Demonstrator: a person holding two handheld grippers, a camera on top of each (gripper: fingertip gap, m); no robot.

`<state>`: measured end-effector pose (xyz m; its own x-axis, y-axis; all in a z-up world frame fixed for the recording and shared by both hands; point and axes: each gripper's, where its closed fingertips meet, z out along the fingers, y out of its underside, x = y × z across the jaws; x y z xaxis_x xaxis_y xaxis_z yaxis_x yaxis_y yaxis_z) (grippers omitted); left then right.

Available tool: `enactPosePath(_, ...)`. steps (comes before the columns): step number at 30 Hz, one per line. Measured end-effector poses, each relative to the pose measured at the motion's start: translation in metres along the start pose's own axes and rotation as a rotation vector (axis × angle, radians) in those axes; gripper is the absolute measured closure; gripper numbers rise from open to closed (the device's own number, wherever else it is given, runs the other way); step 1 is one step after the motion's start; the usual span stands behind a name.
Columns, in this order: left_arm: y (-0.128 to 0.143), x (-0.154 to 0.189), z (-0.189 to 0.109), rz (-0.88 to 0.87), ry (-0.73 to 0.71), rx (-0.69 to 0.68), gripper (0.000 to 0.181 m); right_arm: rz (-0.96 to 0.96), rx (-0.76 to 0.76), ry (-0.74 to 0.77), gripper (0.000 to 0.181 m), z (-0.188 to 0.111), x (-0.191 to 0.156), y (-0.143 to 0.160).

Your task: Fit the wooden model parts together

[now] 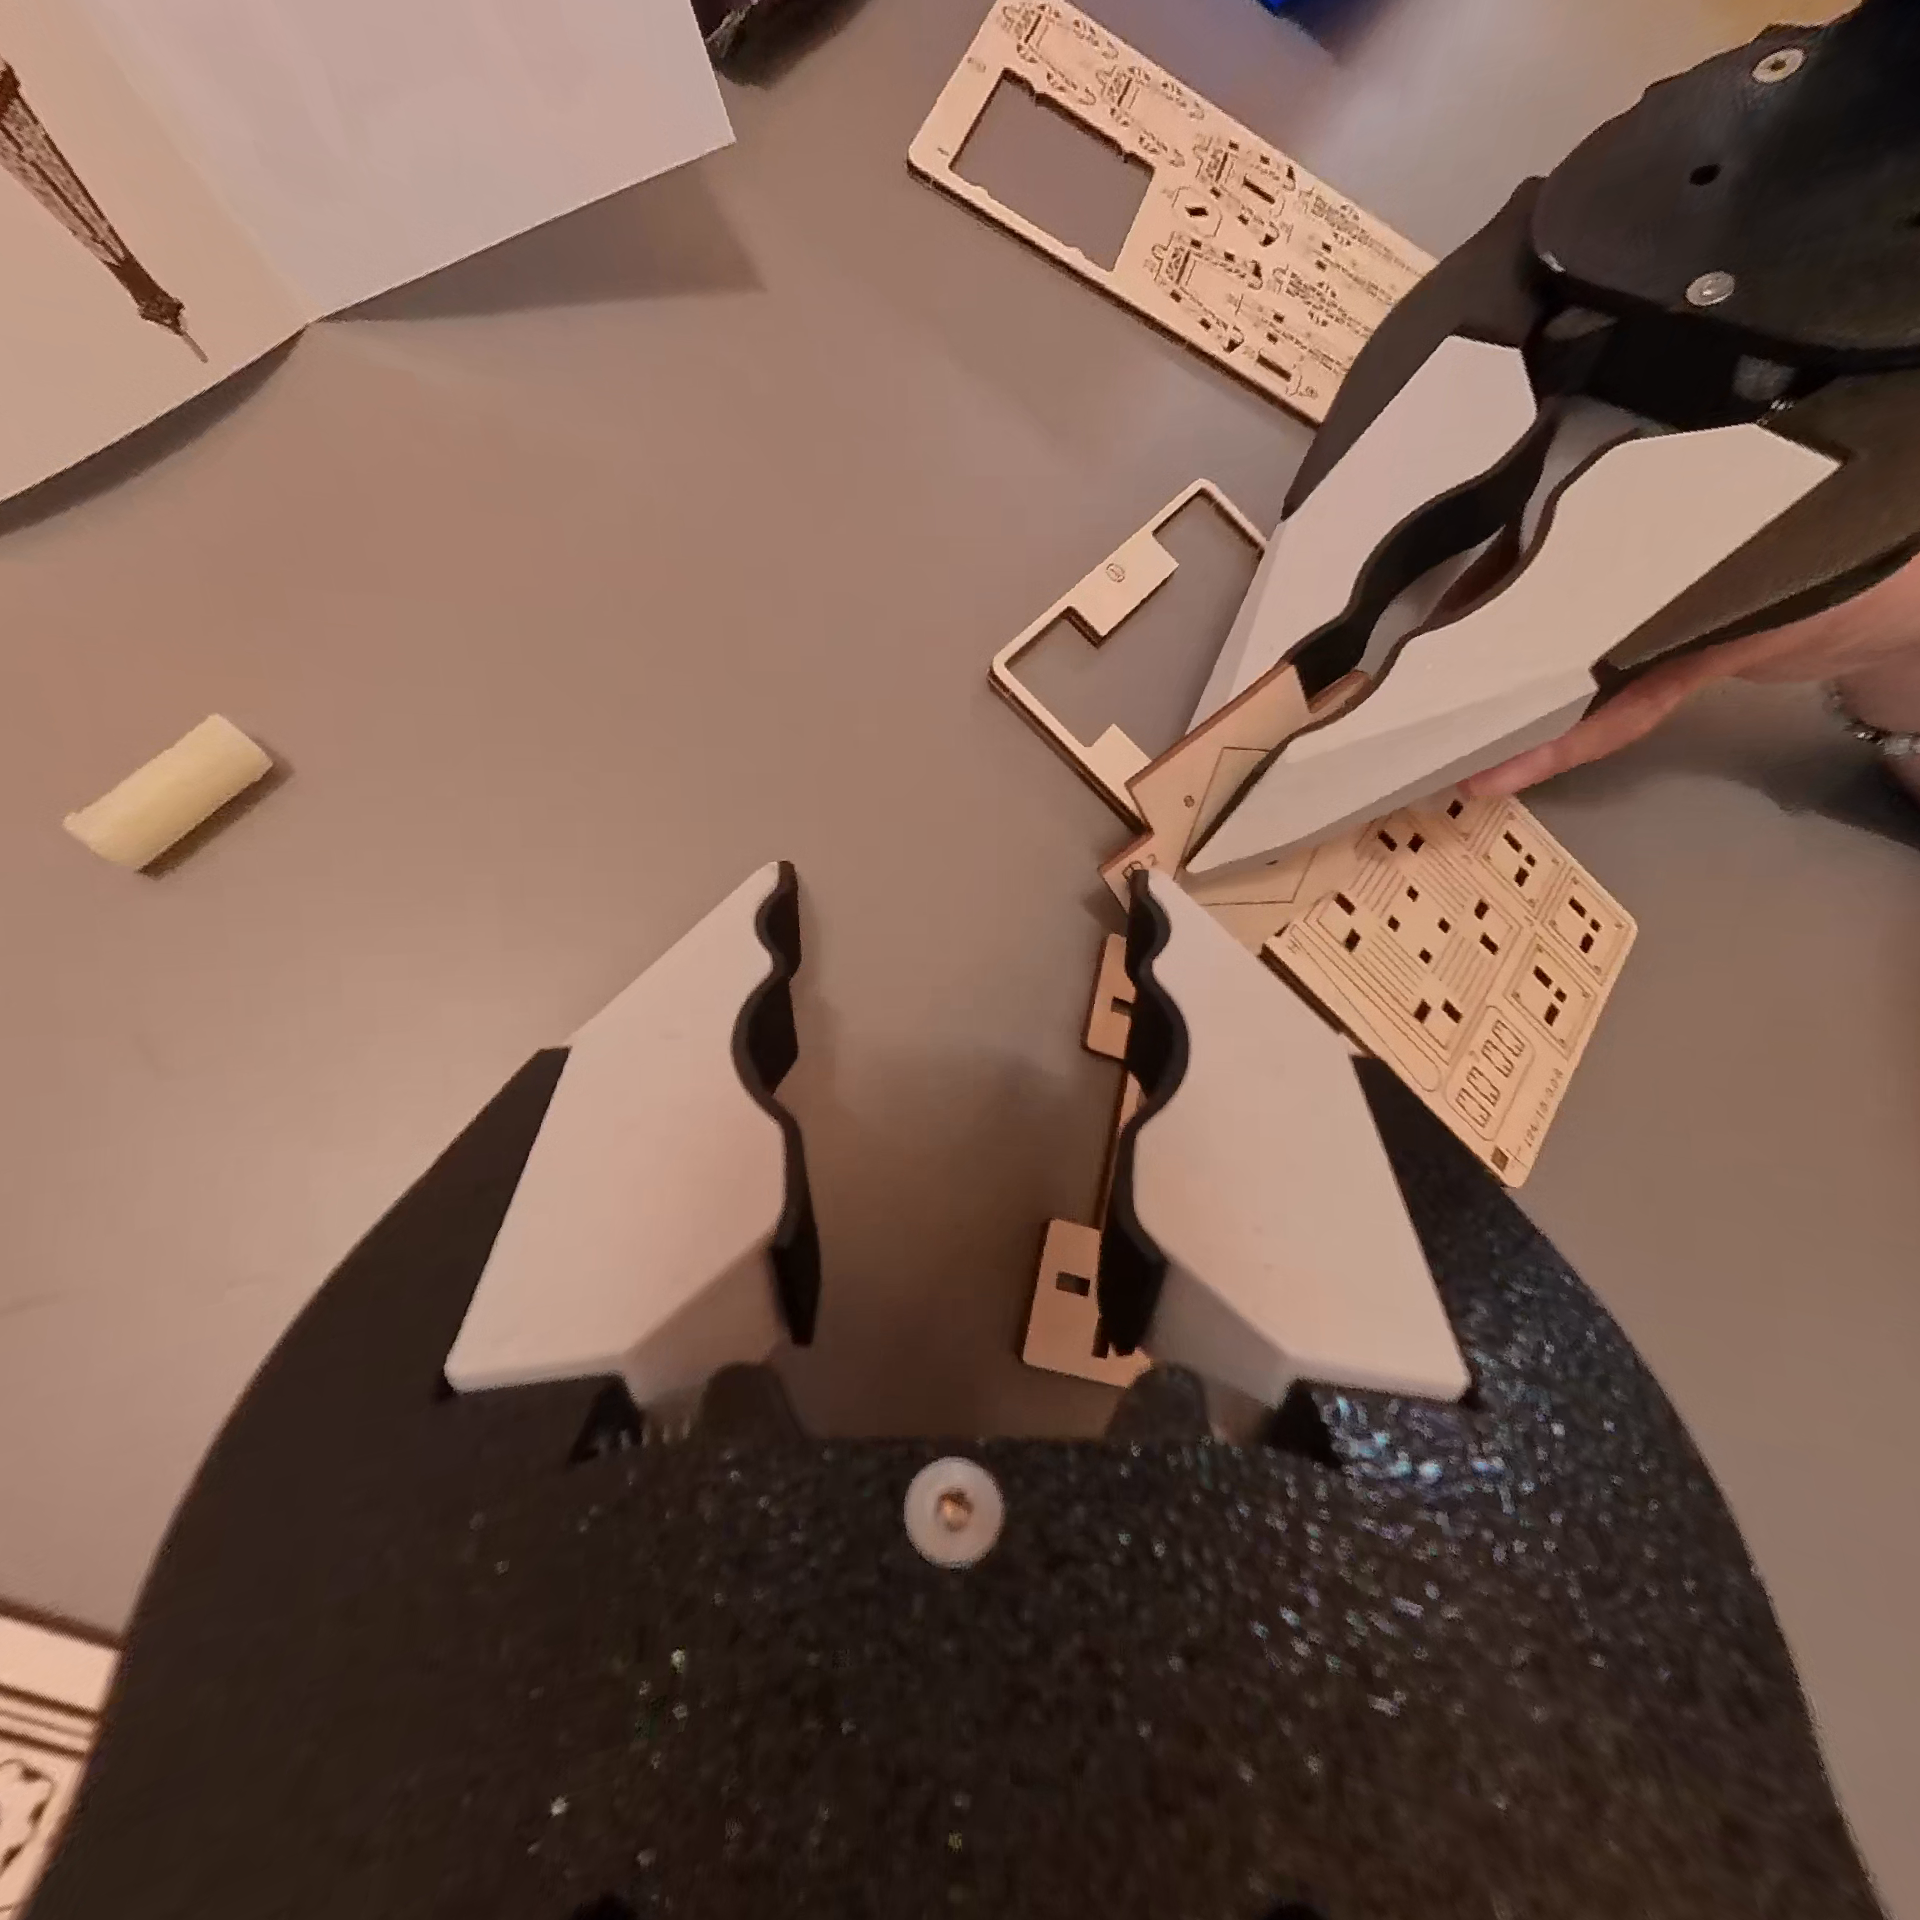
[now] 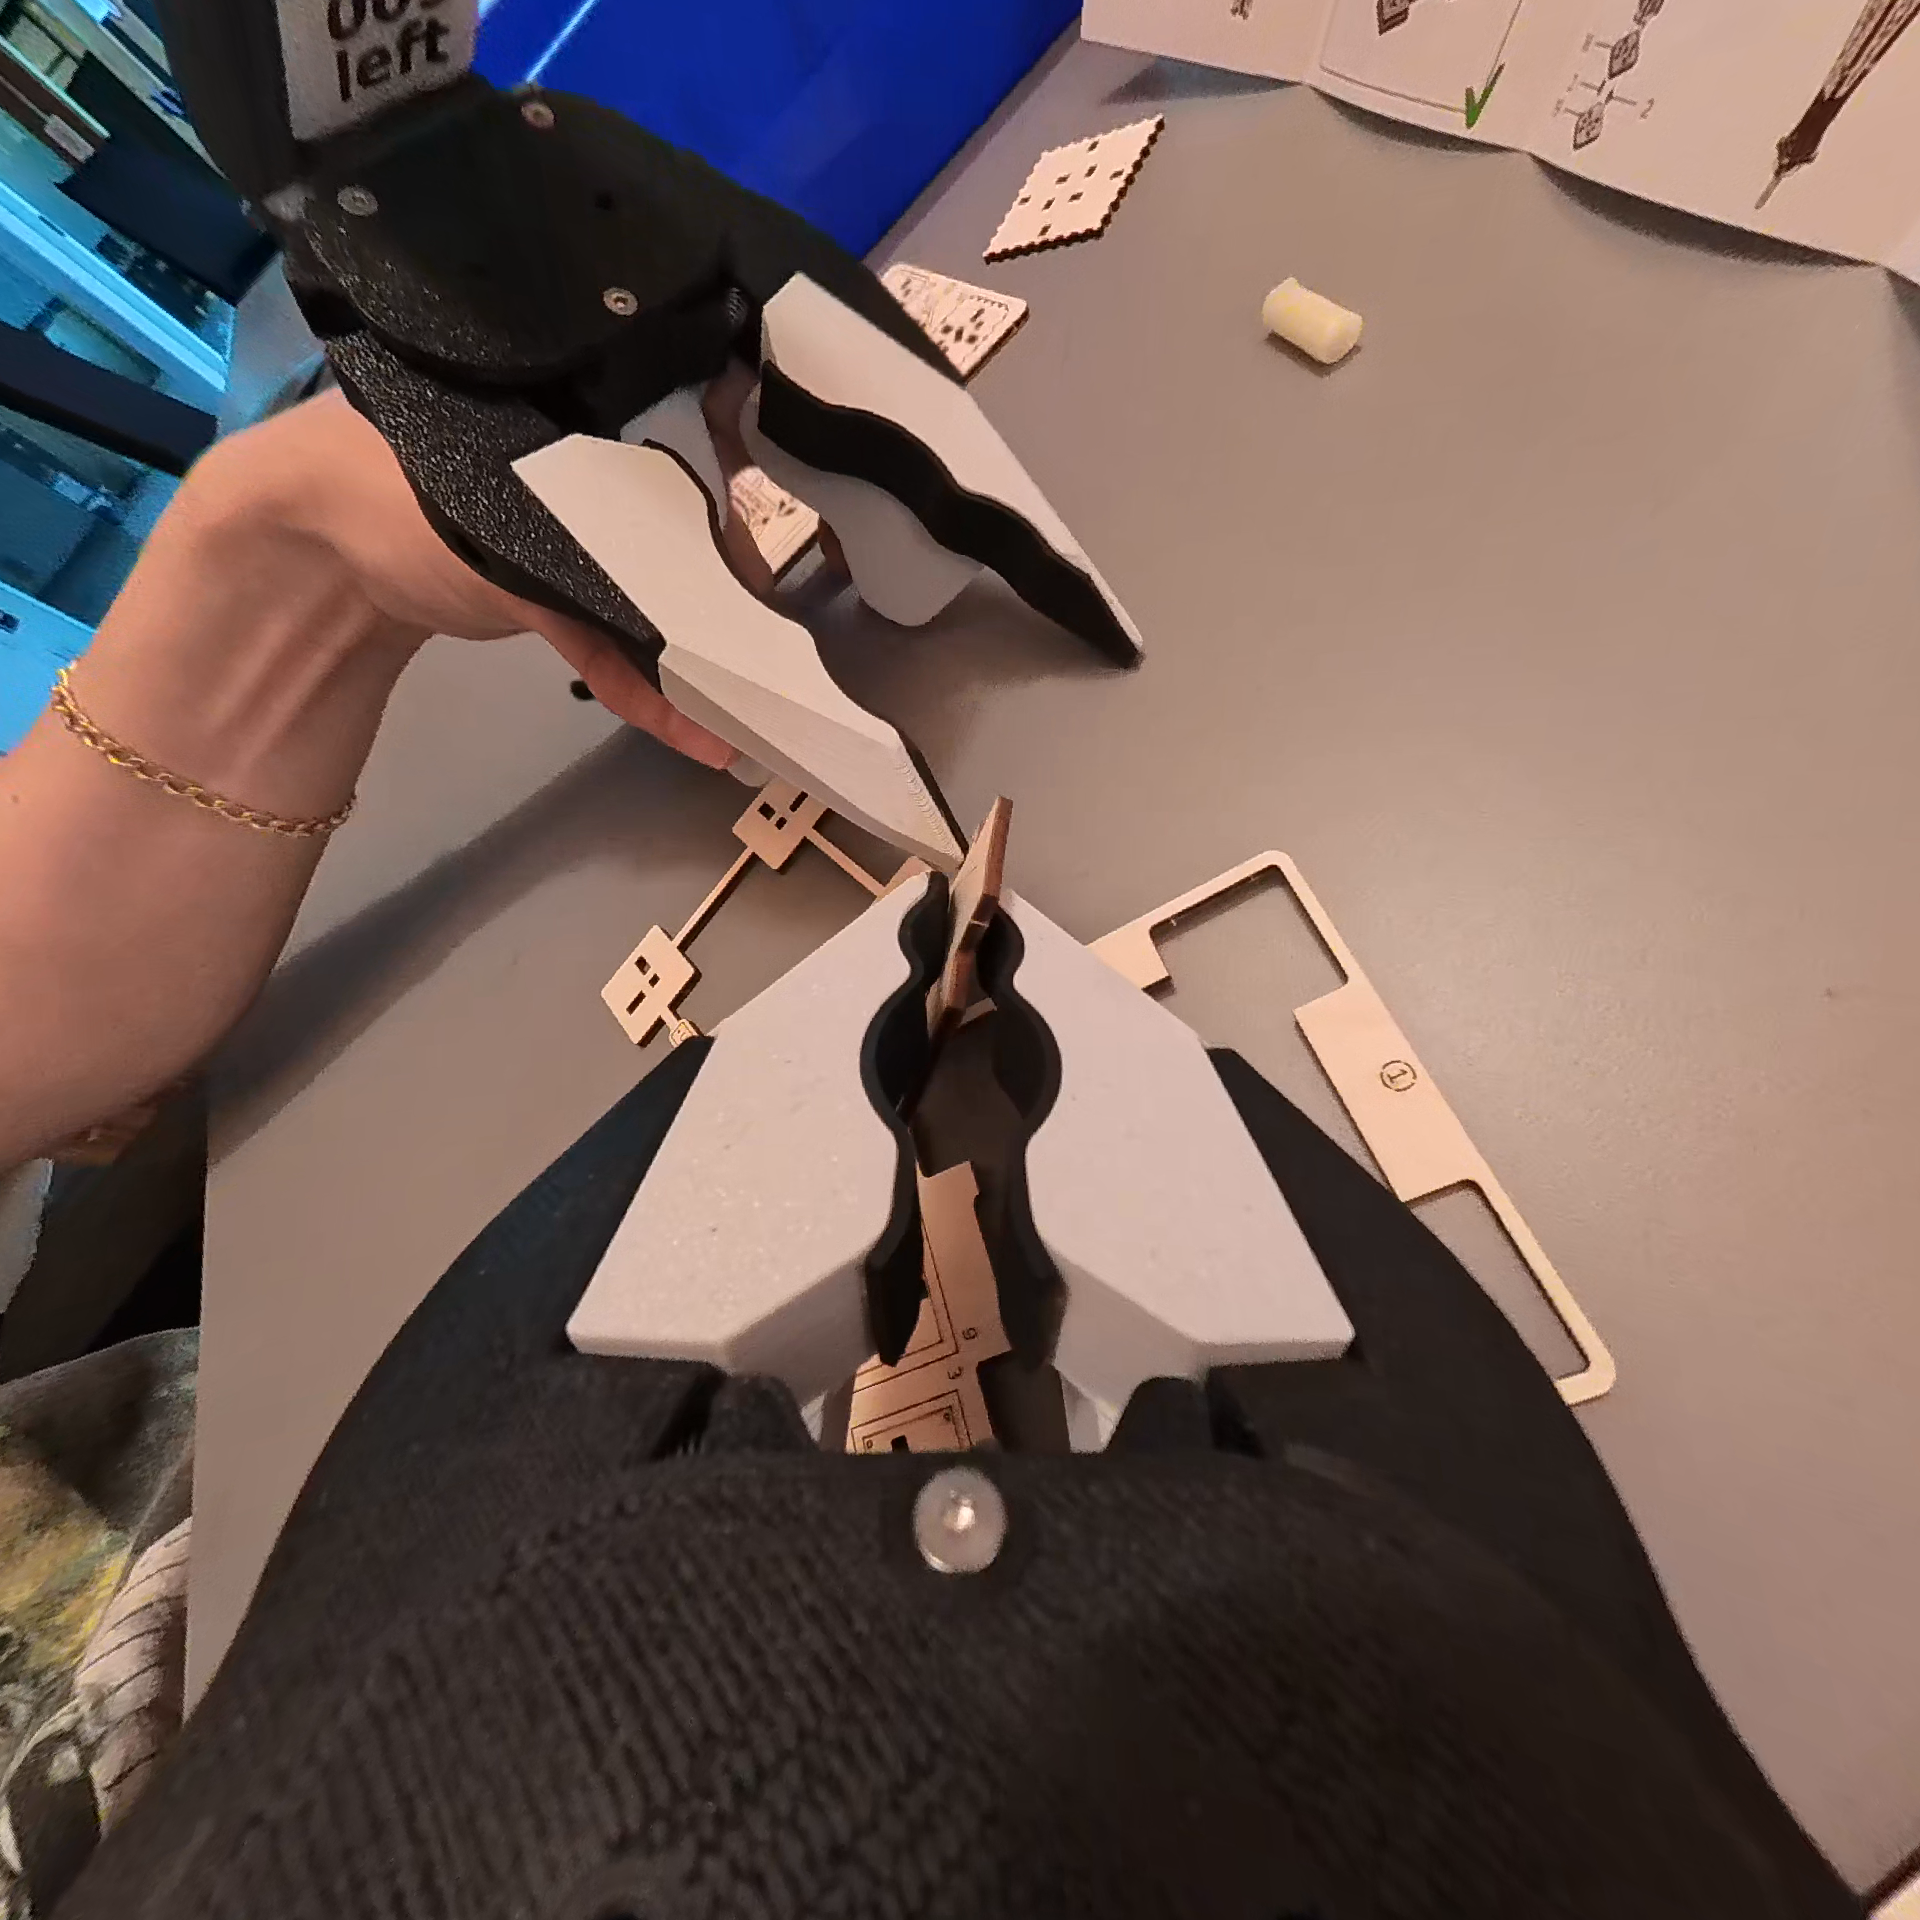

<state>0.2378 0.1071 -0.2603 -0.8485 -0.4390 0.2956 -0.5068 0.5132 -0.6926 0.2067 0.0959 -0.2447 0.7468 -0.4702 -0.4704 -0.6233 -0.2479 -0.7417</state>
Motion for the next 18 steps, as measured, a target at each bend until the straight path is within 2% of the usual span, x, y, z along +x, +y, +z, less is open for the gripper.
enactPosePath(18, -0.0004, -0.0004, 0.0019, 0.001, -0.011, -0.144, 0.123, 0.006, -0.001, 0.015, 0.177, 0.0001, 0.0024, -0.0001)
